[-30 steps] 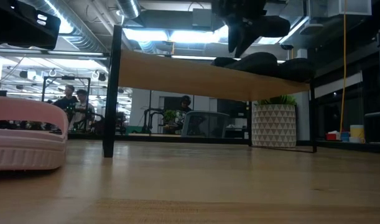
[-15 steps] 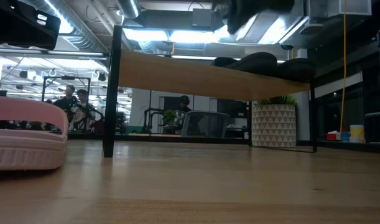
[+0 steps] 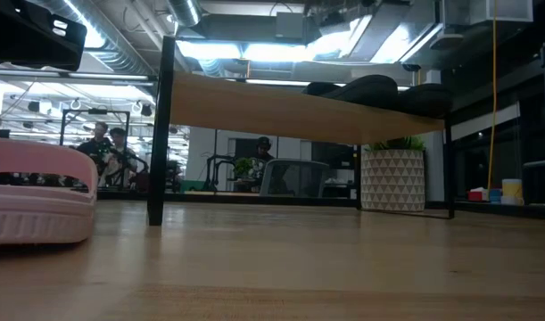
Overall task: Pick and place slides into the shelf
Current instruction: Put the right pink slide on the shelf
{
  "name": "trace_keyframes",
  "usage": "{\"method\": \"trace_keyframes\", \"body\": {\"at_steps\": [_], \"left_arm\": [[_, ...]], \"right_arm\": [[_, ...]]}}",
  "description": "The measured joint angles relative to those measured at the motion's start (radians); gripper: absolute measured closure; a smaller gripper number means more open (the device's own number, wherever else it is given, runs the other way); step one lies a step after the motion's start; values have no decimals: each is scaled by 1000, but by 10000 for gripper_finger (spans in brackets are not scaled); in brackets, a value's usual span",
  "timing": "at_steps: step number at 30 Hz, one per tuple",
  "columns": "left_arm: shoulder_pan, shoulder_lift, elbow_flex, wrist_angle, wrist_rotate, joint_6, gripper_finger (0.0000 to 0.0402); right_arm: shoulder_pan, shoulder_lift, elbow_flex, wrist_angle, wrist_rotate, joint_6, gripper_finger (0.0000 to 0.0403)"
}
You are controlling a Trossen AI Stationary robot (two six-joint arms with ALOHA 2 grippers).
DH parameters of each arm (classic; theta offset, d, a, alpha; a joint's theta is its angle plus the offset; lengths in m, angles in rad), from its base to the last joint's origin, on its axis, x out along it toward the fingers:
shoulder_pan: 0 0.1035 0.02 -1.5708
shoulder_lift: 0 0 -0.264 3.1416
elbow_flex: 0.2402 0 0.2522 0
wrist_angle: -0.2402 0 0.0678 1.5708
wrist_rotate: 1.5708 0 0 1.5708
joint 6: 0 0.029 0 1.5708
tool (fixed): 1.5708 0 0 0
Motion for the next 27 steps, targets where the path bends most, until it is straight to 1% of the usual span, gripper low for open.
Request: {"method": "trace_keyframes", "body": {"at_steps": [2,6,10,12,16,19,22,27], "left_arm": [[0,0,0,0,0,-1,401],[0,0,0,3,0,-3,401],[0,0,0,4,0,0,401],[0,0,0,4,0,0,401],[0,0,0,4,0,0,401],[0,0,0,4,0,1,401],[0,0,0,4,0,1,401],[0,0,0,3,0,1,401]], "right_arm": [[56,-1,-32,37,11,67,401],[151,0,-116,141,83,170,401],[194,0,-259,312,116,254,401],[198,0,-349,439,133,279,402],[192,0,-526,725,134,279,402],[183,1,-627,917,134,254,402],[176,0,-686,1058,136,211,403],[173,0,-751,1201,138,141,403]]}}
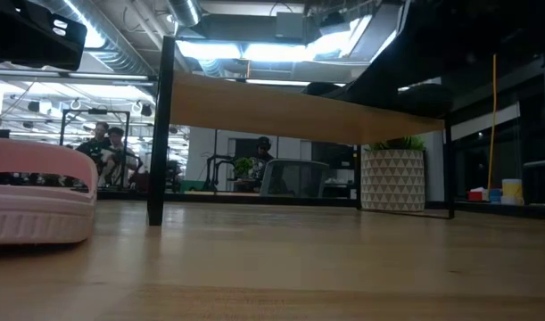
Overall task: Pick and place slides into the shelf
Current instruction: Put the right pink slide on the shelf
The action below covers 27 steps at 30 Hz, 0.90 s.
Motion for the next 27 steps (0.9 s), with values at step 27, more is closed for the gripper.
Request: {"method": "trace_keyframes", "body": {"at_steps": [27], "left_arm": [[0,0,0,-3,0,1,401]], "right_arm": [[-26,-365,-637,760,-83,-330,403]]}}
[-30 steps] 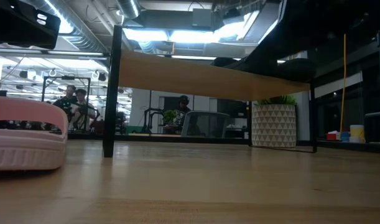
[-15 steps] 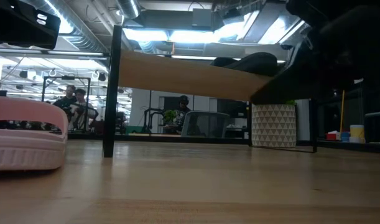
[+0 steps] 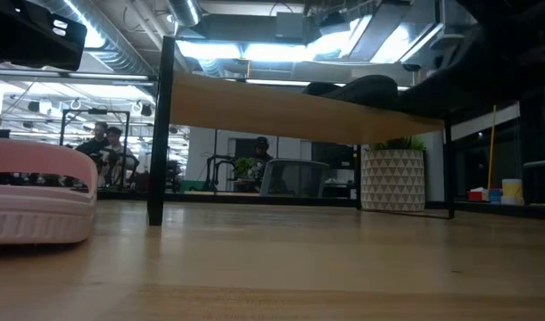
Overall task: Pick and place slides into the shelf
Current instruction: Put the right pink slide on the shelf
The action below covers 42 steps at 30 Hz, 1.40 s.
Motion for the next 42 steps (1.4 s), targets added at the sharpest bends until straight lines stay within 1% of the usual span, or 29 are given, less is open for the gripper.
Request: {"method": "trace_keyframes", "body": {"at_steps": [6,9,16,23,27,31,42], "left_arm": [[0,0,0,1,0,0,401],[0,0,0,2,0,0,401],[0,0,0,2,0,0,401],[0,0,0,2,0,0,401],[0,0,1,-34,35,84,401],[0,0,1,-28,31,87,401],[1,0,1,-27,31,109,401]], "right_arm": [[0,-122,-110,11,4,30,399],[0,-145,-156,27,3,62,398],[1,-144,-229,110,2,154,397],[20,-144,-233,137,-9,151,396],[25,-144,-233,186,-10,109,396],[25,-144,-232,239,-9,108,396],[24,-144,-232,238,-9,81,396]]}}
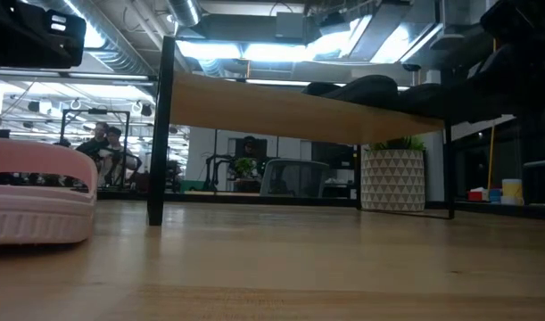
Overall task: Pick and place slides into the shelf
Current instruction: Put the right pink slide on the shelf
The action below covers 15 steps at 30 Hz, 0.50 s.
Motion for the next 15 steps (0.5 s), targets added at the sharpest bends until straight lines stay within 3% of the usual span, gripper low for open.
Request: {"method": "trace_keyframes", "body": {"at_steps": [15], "left_arm": [[0,0,0,34,0,-85,401]], "right_arm": [[-2,0,0,-2,8,-27,396]]}}
